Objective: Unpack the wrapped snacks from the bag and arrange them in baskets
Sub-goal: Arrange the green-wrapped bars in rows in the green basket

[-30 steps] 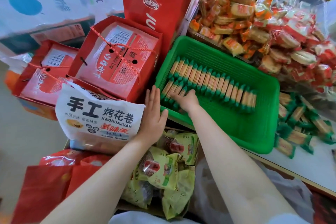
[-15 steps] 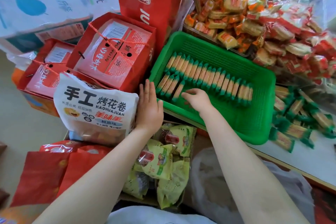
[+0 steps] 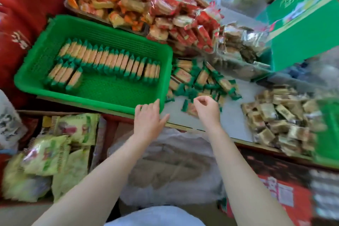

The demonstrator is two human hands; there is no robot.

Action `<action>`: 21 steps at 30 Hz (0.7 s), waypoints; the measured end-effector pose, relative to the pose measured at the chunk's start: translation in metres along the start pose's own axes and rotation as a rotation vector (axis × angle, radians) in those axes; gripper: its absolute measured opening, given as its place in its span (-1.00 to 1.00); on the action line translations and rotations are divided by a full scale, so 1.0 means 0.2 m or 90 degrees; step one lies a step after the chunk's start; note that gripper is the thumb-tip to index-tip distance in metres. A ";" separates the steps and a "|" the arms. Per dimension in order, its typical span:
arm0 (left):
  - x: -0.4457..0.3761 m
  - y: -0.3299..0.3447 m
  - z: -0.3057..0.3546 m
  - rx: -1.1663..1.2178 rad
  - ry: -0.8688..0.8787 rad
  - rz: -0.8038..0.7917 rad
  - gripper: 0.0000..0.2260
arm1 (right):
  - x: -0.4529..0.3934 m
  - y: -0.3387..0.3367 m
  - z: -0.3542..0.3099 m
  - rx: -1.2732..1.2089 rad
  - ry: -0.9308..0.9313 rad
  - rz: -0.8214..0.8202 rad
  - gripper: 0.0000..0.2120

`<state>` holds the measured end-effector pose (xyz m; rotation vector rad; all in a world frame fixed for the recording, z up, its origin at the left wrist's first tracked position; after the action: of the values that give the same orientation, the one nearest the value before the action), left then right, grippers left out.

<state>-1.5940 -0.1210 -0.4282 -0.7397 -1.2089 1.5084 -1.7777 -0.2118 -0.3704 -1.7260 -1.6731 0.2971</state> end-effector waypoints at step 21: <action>-0.24 0.04 0.05 -0.082 -0.109 0.036 -0.44 | -0.51 0.11 0.55 0.455 -0.204 -0.192 -0.62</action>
<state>-1.5914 -0.1688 -0.4397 -0.7466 -1.4345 1.5758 -1.8420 -0.2711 -0.4950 -0.9188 -1.7230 0.9349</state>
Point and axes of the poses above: each hand's wrist, its own x-axis away from the middle knuckle, its own y-axis out of the palm, z = x × y, the point moved 8 cm from there along -x, towards the middle knuckle, and after that the axes turned 7 degrees about z, right-handed, at the moved point
